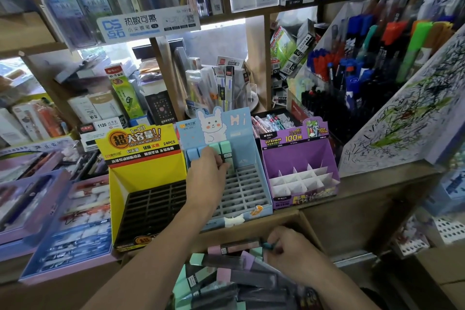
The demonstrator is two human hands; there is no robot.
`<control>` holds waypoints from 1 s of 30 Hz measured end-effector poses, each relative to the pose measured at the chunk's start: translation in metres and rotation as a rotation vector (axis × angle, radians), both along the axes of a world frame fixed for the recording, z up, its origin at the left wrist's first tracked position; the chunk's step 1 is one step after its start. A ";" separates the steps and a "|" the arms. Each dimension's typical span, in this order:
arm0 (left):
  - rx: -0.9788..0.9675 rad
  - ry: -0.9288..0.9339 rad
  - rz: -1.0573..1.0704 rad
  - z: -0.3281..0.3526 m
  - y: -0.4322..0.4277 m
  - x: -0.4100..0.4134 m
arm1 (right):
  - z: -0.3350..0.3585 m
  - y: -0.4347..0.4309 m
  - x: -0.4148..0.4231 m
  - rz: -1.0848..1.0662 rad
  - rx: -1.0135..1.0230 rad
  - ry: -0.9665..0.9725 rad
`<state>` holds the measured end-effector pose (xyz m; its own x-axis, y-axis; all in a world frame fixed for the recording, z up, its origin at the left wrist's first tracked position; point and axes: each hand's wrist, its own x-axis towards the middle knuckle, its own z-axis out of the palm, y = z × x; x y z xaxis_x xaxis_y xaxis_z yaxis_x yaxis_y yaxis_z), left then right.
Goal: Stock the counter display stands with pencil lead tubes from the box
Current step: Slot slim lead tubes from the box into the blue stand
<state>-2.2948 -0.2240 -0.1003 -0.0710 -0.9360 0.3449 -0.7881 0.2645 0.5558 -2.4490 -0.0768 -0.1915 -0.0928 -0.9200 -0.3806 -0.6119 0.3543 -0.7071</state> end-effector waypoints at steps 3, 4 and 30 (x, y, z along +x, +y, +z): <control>0.010 0.000 -0.003 -0.001 0.001 0.001 | -0.001 0.000 0.000 0.000 -0.005 0.007; 0.011 0.009 -0.011 -0.001 0.002 0.002 | -0.001 -0.001 0.000 0.002 -0.006 0.008; 0.377 -0.231 -0.128 -0.062 0.157 0.115 | 0.017 0.006 0.030 0.317 -0.054 0.324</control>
